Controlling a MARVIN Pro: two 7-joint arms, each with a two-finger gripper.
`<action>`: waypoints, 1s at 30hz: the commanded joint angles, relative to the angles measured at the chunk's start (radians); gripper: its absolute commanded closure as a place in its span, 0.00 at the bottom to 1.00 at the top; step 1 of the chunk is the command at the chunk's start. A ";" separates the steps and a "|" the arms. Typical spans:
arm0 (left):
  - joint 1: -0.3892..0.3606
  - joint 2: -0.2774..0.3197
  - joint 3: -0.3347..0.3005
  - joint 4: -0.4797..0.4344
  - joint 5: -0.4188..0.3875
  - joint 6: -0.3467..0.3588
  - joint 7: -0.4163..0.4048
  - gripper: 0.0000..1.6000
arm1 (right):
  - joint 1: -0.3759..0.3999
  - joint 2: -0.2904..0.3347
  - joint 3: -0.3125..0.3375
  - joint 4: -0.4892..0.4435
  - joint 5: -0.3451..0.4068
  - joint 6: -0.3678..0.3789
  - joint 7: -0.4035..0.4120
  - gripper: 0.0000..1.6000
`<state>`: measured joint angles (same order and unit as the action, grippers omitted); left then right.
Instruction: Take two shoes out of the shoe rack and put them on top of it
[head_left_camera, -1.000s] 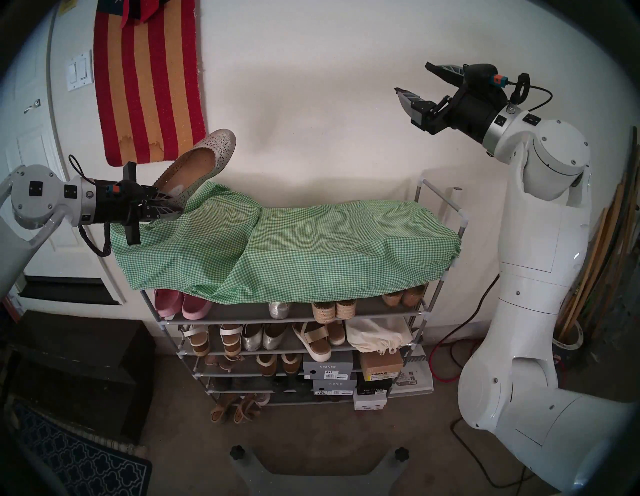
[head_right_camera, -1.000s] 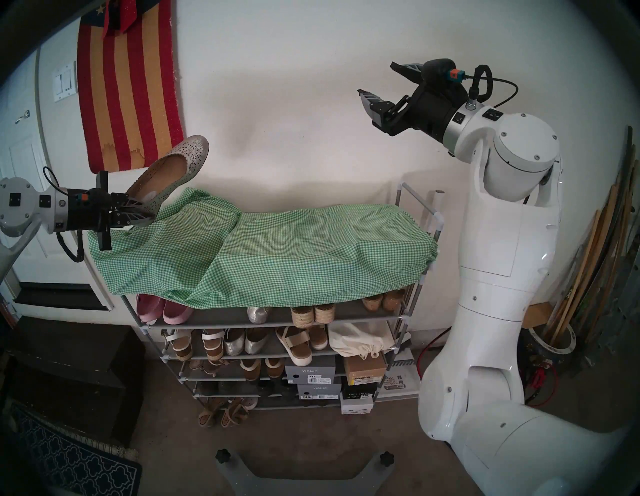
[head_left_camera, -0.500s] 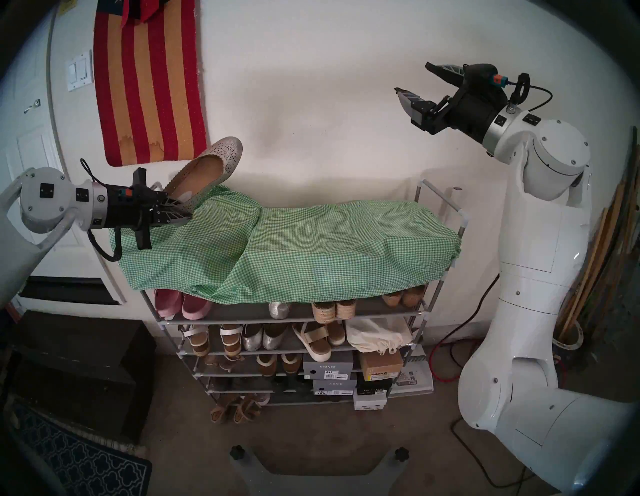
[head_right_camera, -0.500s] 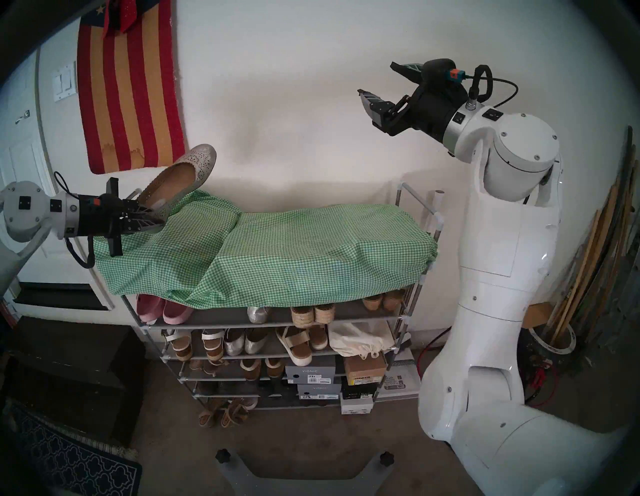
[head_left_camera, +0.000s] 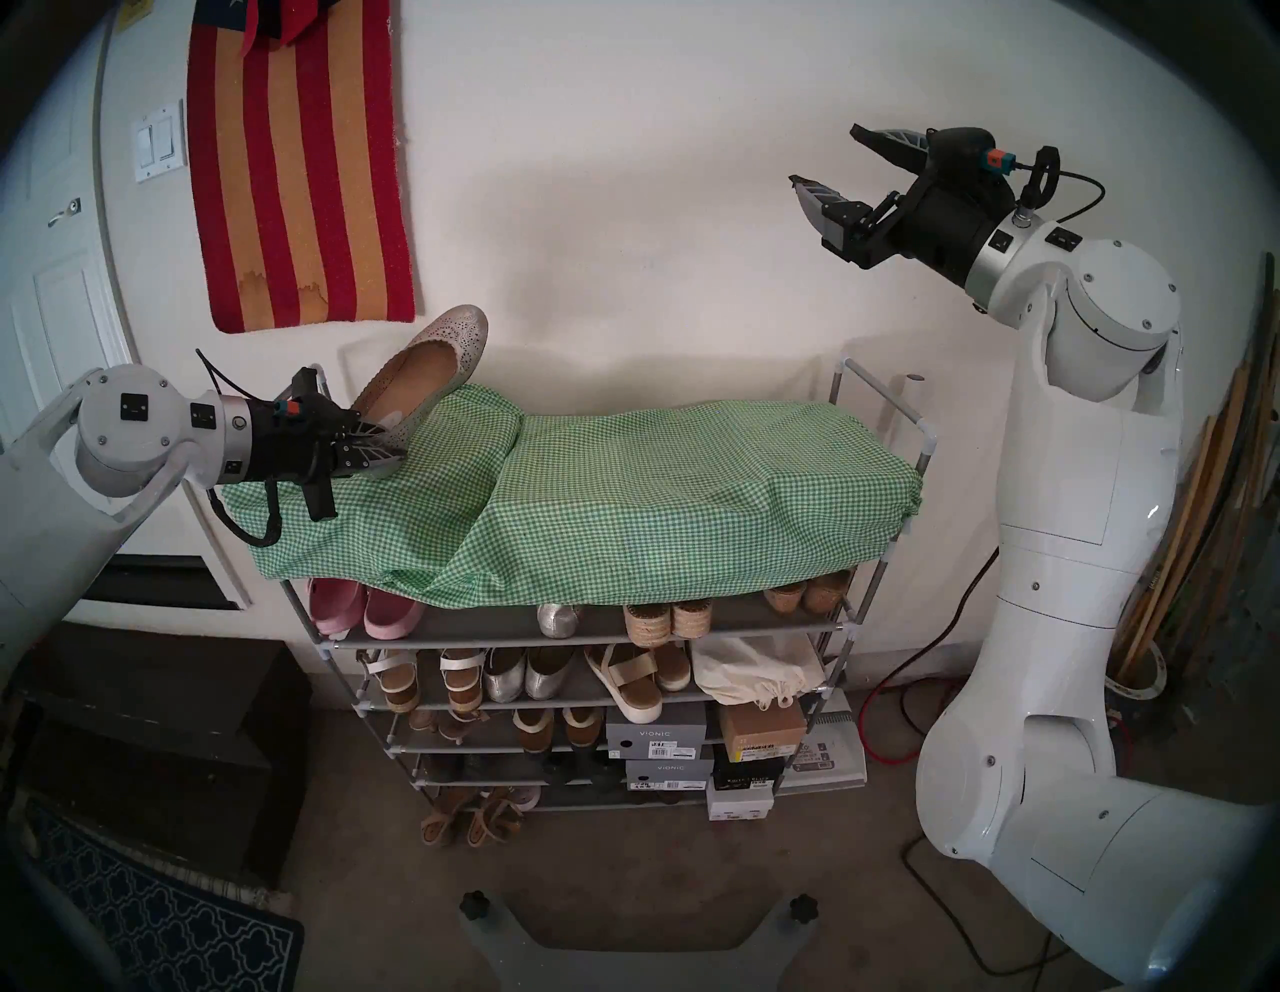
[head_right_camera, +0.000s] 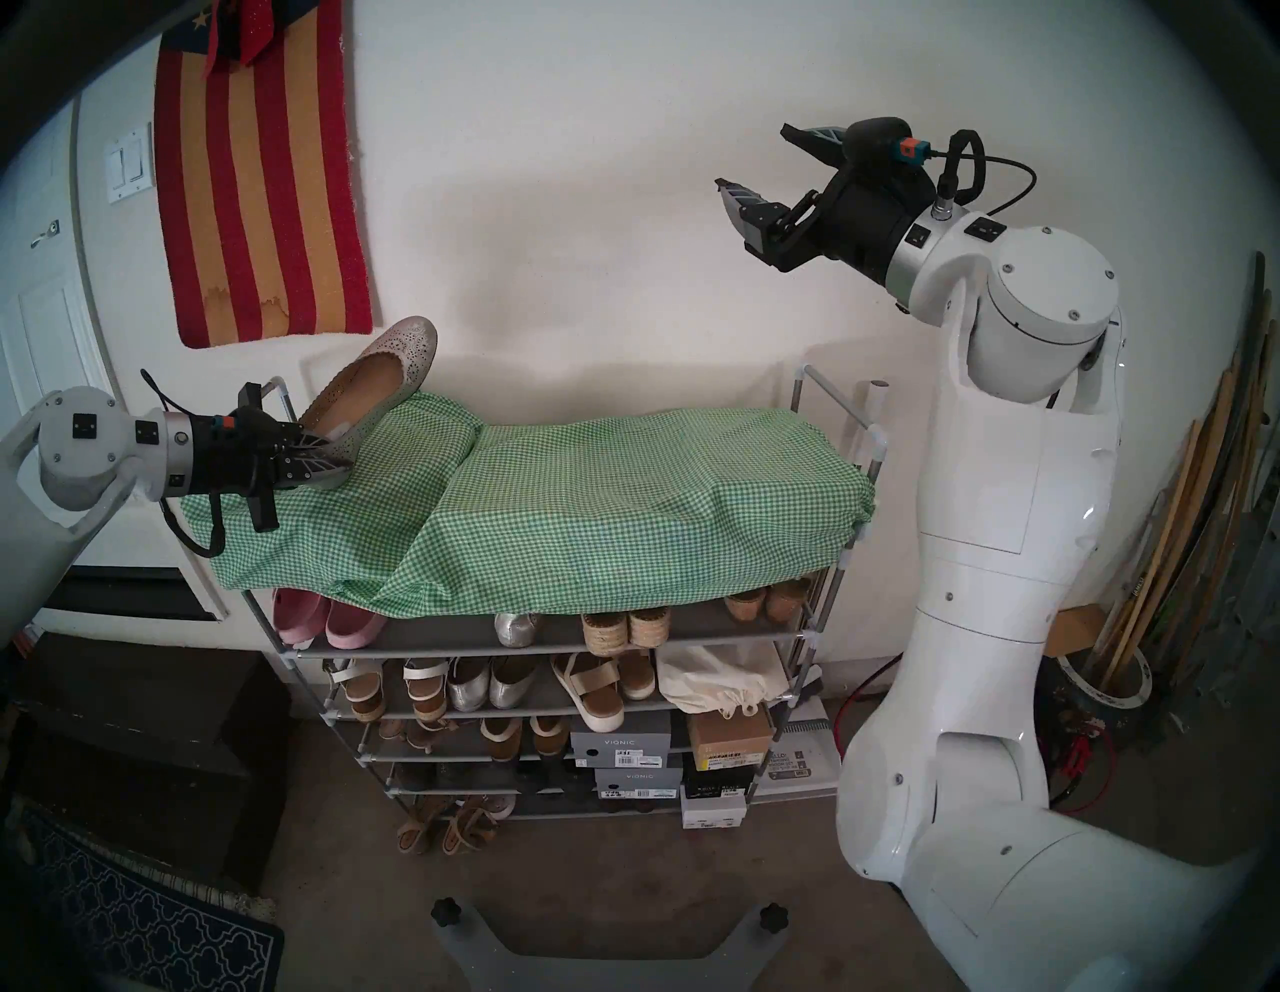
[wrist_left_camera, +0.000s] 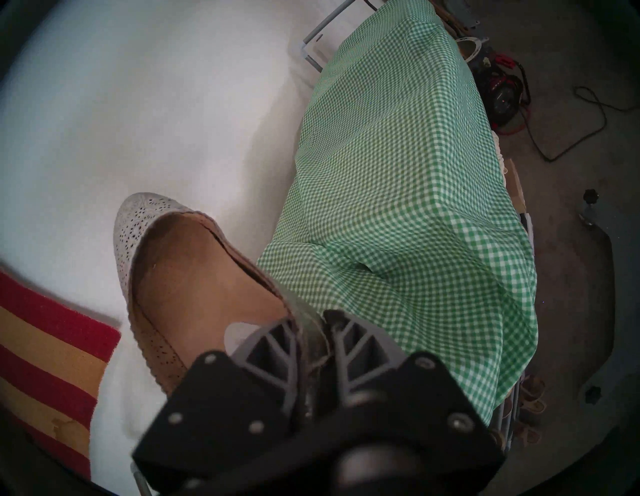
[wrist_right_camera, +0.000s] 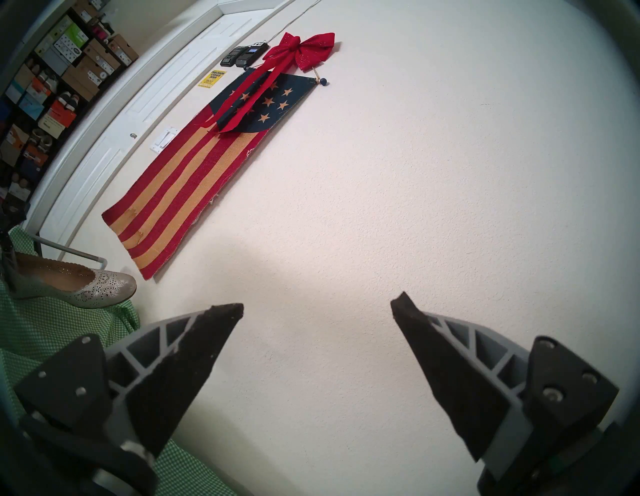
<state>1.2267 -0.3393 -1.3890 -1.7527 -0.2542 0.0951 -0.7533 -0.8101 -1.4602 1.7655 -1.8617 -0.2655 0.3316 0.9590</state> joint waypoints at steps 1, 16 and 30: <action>-0.097 -0.078 0.029 0.008 0.017 0.033 0.013 1.00 | -0.001 0.000 0.000 0.000 0.000 0.000 0.000 0.00; -0.256 -0.178 0.124 0.040 0.106 0.090 -0.014 0.00 | -0.001 0.000 -0.001 0.000 0.000 0.000 0.000 0.00; -0.416 -0.076 0.142 0.058 0.224 0.064 -0.245 0.00 | -0.001 0.000 -0.001 0.000 0.000 0.000 0.000 0.00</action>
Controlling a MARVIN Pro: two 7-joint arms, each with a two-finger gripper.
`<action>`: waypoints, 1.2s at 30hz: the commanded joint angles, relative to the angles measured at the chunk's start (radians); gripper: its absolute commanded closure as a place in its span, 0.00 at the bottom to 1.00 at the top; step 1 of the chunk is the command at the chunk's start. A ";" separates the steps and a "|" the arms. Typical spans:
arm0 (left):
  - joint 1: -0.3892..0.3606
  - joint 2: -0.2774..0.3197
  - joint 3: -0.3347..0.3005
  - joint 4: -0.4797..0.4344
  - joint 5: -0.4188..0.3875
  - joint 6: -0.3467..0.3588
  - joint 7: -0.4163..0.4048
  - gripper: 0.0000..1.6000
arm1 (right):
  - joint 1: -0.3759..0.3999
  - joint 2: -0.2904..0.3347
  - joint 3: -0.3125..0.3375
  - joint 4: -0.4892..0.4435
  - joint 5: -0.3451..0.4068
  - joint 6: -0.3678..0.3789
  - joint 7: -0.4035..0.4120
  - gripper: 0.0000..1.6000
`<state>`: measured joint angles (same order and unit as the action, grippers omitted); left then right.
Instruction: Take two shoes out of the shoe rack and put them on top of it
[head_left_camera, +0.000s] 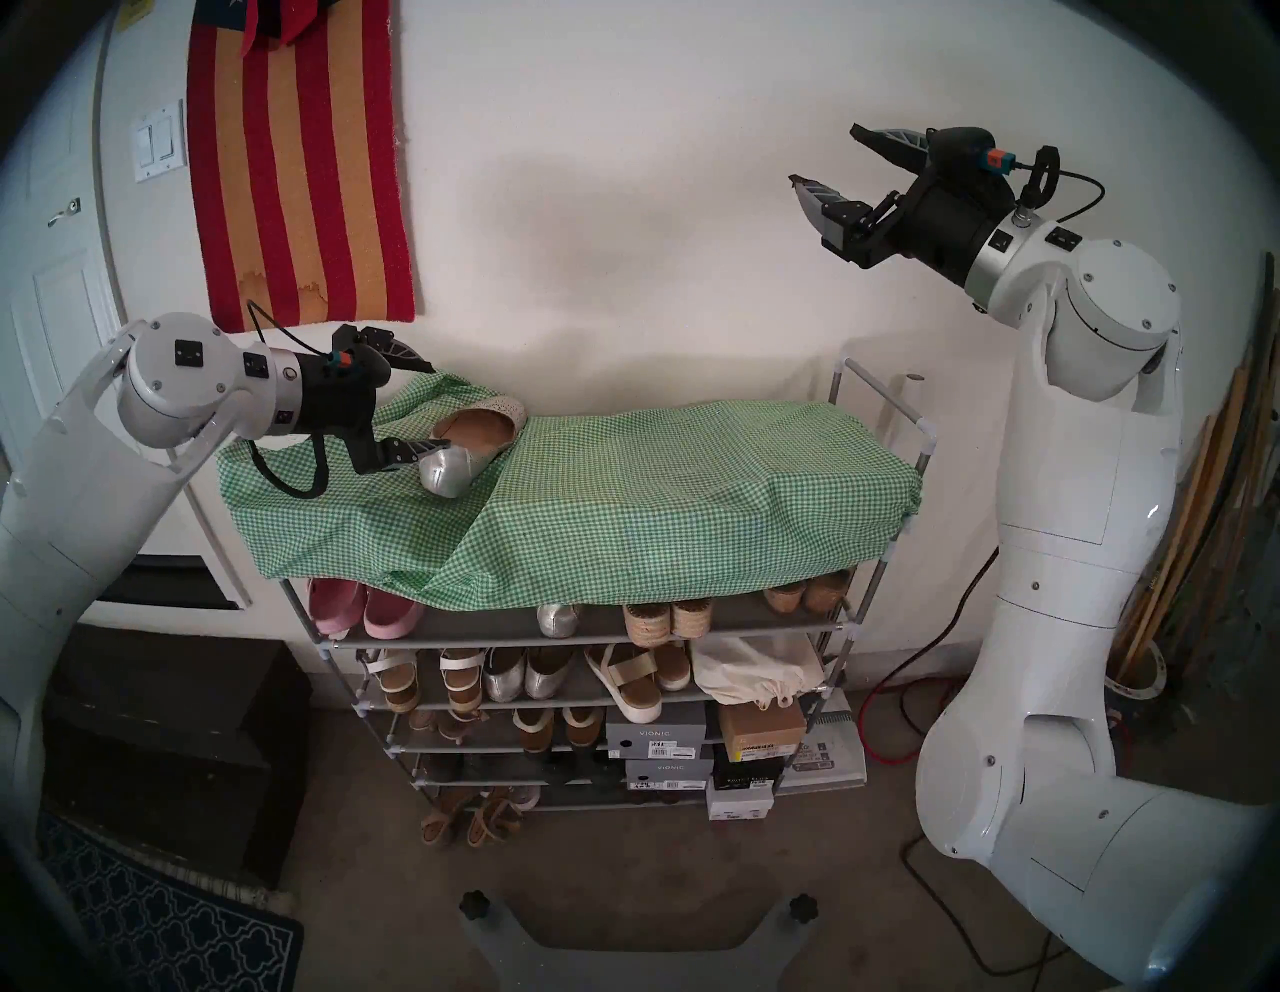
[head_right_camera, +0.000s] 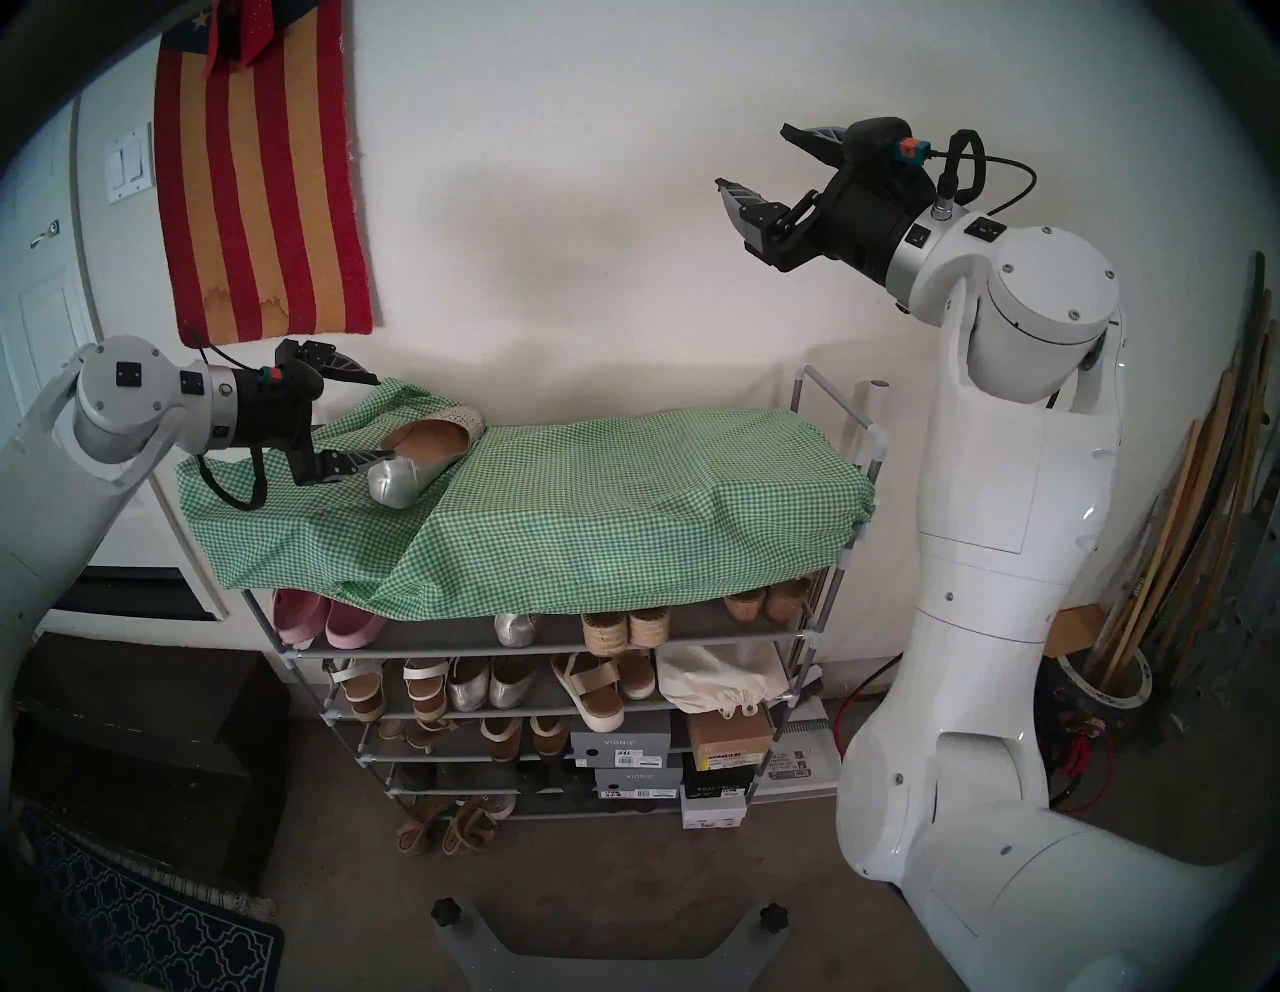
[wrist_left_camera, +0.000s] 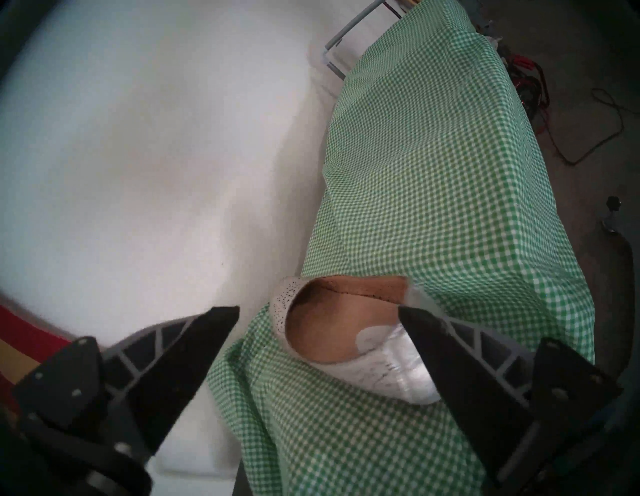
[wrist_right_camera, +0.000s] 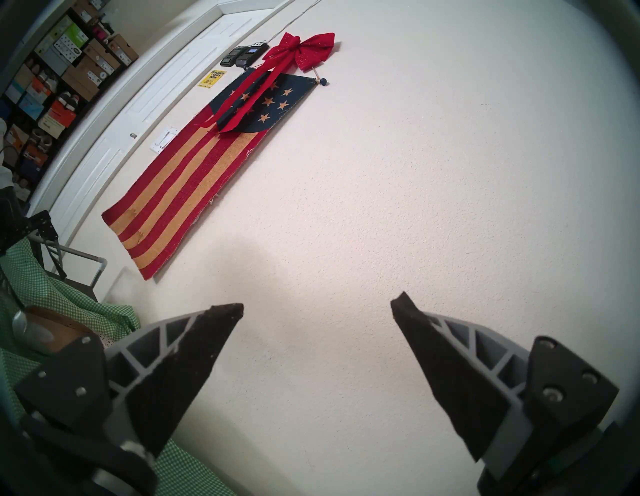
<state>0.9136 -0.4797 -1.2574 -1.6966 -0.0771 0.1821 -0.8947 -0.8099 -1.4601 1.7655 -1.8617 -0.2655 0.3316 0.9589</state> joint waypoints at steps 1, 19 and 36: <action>-0.106 0.078 0.017 -0.003 0.051 -0.030 -0.117 0.00 | -0.001 0.000 -0.001 0.000 0.000 0.000 0.000 0.00; -0.125 0.281 -0.005 -0.121 -0.078 -0.231 -0.456 0.00 | -0.001 0.000 -0.001 0.000 0.000 0.000 0.001 0.00; -0.102 0.344 -0.237 0.055 -0.269 -0.270 -0.589 0.00 | -0.001 0.000 -0.001 0.000 0.000 0.000 0.001 0.00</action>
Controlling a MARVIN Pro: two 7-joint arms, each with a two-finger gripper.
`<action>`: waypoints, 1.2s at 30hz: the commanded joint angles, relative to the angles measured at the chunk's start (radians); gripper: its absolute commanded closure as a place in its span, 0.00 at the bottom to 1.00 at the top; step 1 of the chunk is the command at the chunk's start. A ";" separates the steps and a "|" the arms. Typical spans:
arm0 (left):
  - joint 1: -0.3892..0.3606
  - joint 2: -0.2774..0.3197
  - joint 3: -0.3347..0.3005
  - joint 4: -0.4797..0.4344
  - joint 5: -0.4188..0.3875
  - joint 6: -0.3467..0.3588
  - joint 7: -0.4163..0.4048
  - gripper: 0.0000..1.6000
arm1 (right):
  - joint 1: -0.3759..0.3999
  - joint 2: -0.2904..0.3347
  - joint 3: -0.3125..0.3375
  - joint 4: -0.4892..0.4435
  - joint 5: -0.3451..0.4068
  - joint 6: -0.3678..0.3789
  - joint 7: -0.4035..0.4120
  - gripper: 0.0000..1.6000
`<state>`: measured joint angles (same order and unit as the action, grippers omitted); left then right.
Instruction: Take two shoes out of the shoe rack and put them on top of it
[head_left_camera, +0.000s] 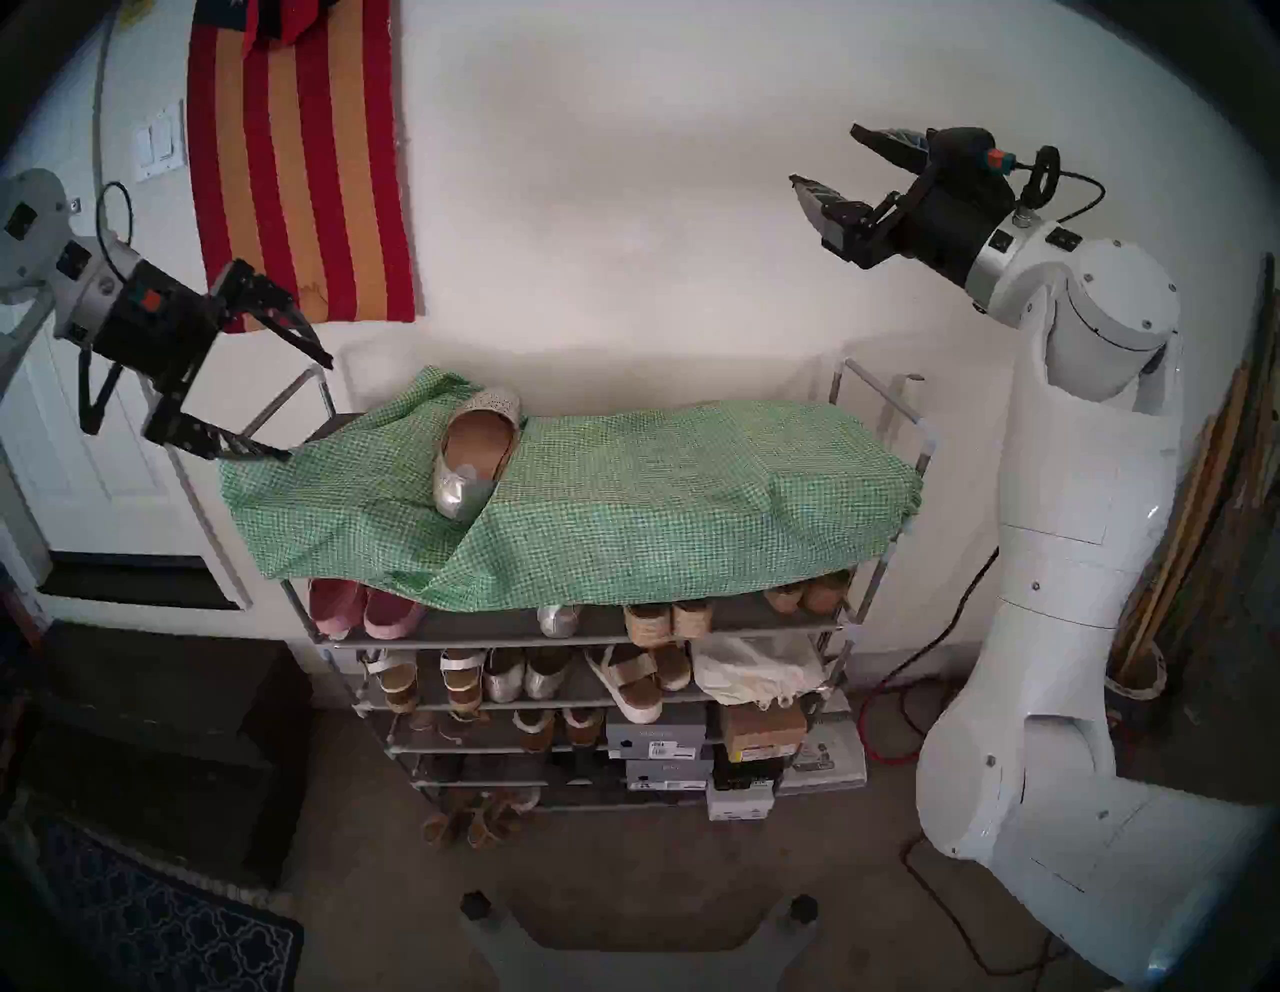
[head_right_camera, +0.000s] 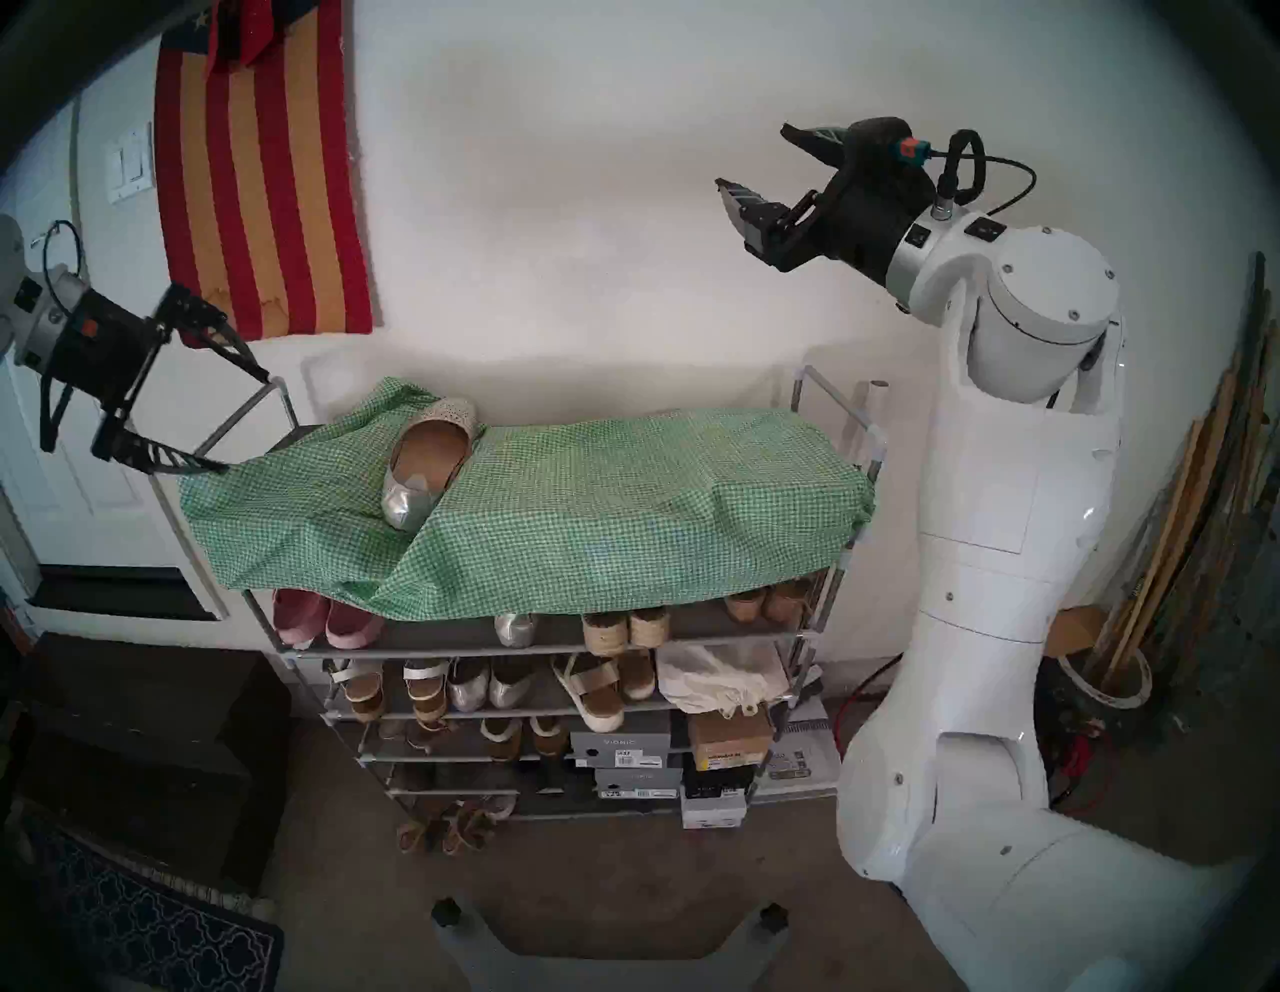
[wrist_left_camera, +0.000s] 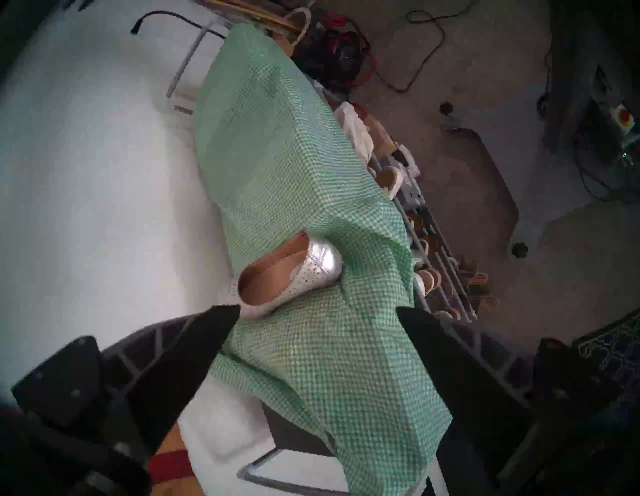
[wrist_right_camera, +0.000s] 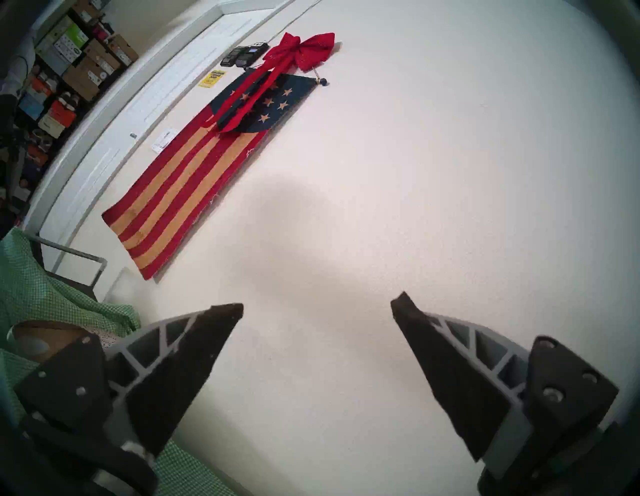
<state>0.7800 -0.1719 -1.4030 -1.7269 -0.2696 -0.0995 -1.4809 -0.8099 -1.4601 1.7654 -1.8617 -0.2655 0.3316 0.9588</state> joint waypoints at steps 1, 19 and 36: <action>0.042 0.038 -0.099 0.106 -0.091 0.023 -0.003 0.00 | -0.001 0.000 -0.001 0.000 0.000 0.000 0.001 0.00; 0.209 -0.070 -0.035 0.150 -0.180 0.060 0.094 0.00 | -0.001 0.000 0.000 0.000 0.000 0.000 0.000 0.00; 0.326 -0.127 -0.020 0.089 -0.225 0.065 0.292 0.00 | -0.001 0.000 -0.001 0.000 0.000 0.000 0.000 0.00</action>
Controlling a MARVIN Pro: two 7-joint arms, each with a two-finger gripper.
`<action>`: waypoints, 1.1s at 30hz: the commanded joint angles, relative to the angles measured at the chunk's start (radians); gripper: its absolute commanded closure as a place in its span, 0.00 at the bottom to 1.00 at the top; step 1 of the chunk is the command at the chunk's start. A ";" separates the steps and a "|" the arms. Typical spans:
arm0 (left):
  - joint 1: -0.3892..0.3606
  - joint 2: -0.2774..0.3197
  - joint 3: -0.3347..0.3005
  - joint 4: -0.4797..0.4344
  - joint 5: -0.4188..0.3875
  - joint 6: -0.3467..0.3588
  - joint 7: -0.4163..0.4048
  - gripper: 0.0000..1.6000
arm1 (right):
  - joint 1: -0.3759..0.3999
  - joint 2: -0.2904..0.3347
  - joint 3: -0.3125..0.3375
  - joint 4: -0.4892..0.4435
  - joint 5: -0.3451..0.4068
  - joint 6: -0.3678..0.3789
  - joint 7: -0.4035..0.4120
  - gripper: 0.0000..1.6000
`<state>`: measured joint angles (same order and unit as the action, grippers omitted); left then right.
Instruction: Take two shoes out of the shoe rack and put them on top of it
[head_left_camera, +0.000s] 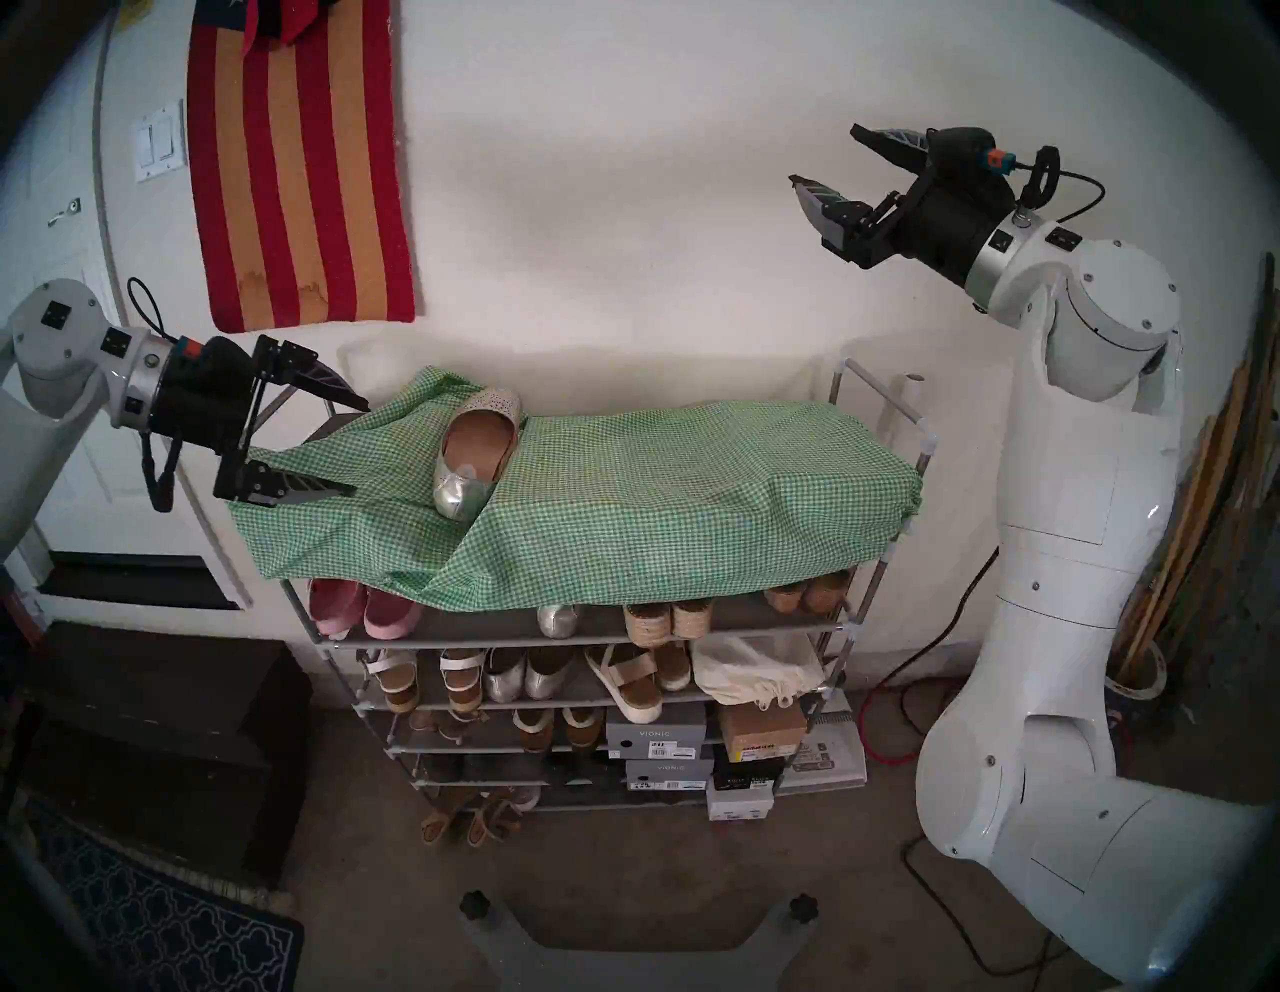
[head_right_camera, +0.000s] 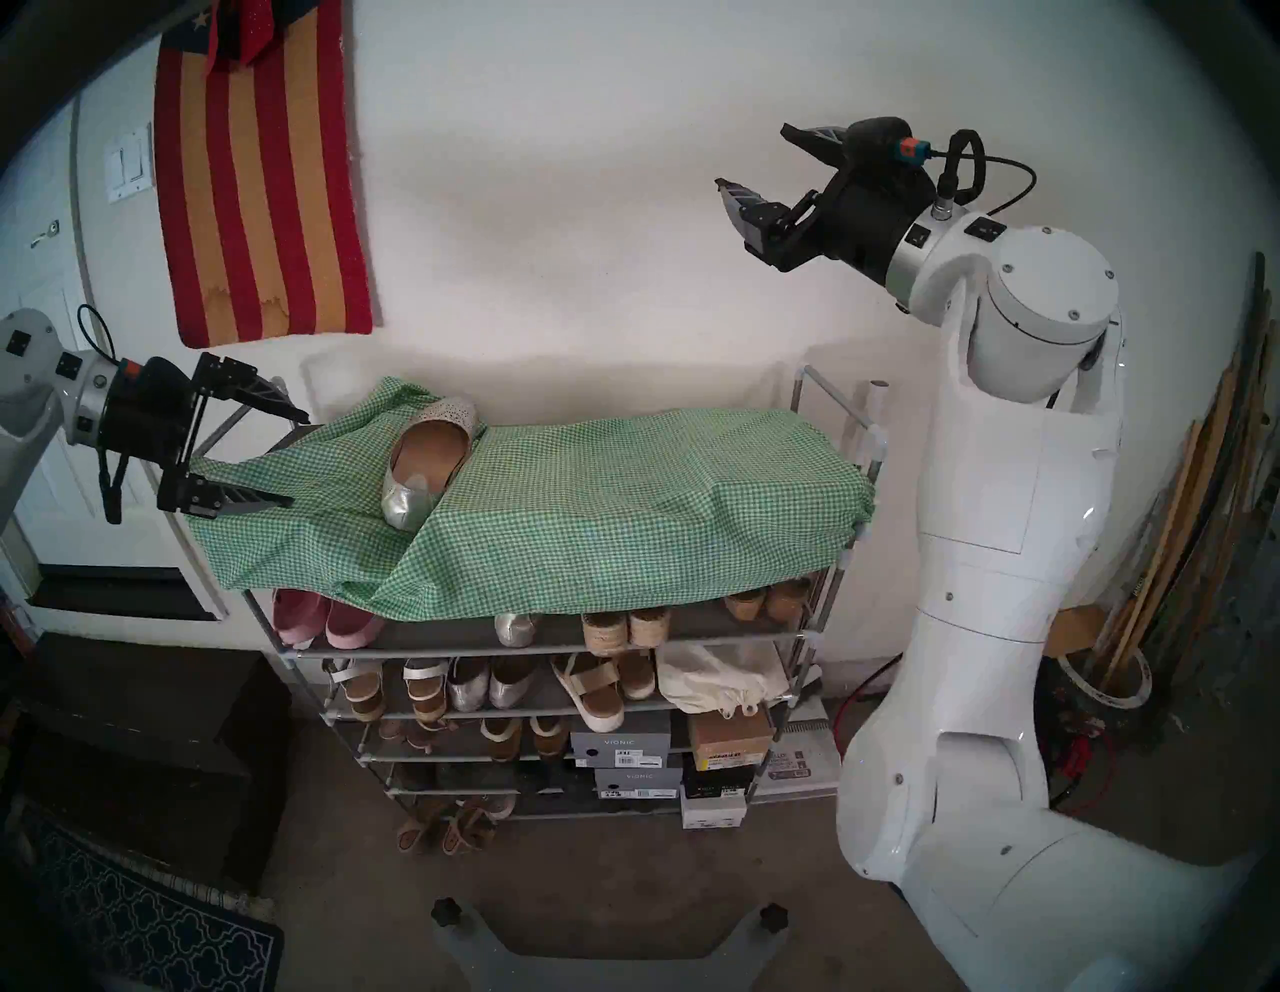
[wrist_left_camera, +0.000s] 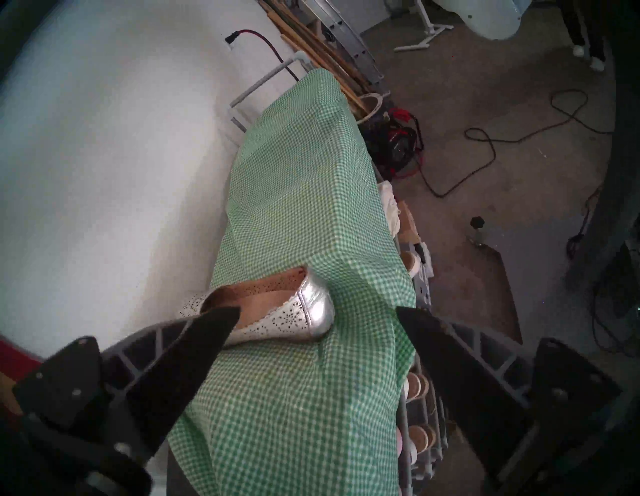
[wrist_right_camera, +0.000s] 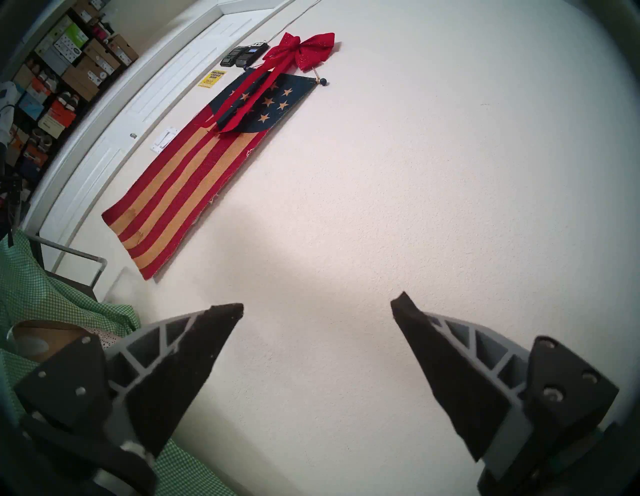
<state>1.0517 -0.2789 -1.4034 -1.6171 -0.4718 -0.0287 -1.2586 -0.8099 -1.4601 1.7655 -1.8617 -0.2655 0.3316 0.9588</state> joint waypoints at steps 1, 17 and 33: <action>0.059 -0.021 -0.022 -0.024 -0.024 -0.007 0.079 0.00 | -0.001 0.000 -0.001 0.000 0.000 0.000 0.000 0.00; 0.184 -0.043 -0.080 -0.048 -0.043 -0.021 0.271 0.00 | -0.001 0.000 -0.001 0.000 0.000 0.000 0.000 0.00; 0.351 -0.098 -0.103 -0.027 -0.055 -0.030 0.465 0.00 | -0.001 0.000 -0.001 0.000 0.000 0.000 0.000 0.00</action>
<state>1.3201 -0.3514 -1.4857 -1.6407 -0.5165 -0.0538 -0.8650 -0.8099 -1.4601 1.7655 -1.8617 -0.2655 0.3316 0.9587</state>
